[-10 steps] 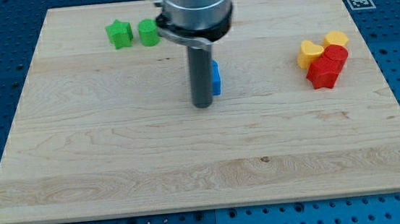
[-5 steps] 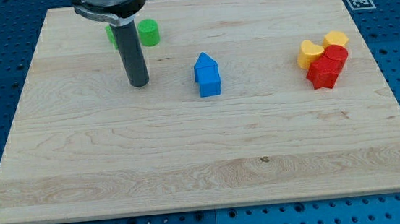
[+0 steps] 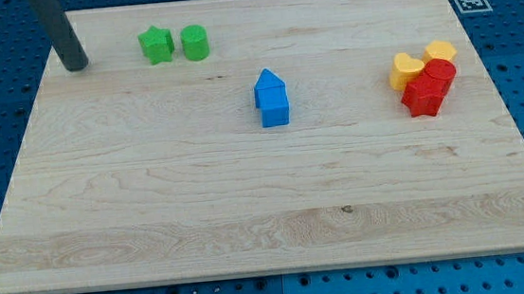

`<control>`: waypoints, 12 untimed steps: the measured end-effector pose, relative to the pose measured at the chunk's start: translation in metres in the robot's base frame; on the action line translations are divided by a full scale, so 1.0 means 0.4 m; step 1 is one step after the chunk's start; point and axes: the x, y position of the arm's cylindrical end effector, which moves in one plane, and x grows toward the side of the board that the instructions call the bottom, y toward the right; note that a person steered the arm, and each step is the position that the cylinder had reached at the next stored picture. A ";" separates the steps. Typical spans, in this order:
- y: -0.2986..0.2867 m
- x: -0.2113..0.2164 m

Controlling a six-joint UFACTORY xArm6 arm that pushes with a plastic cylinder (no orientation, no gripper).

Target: Move the green star into the blue blocks

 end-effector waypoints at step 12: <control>0.468 0.194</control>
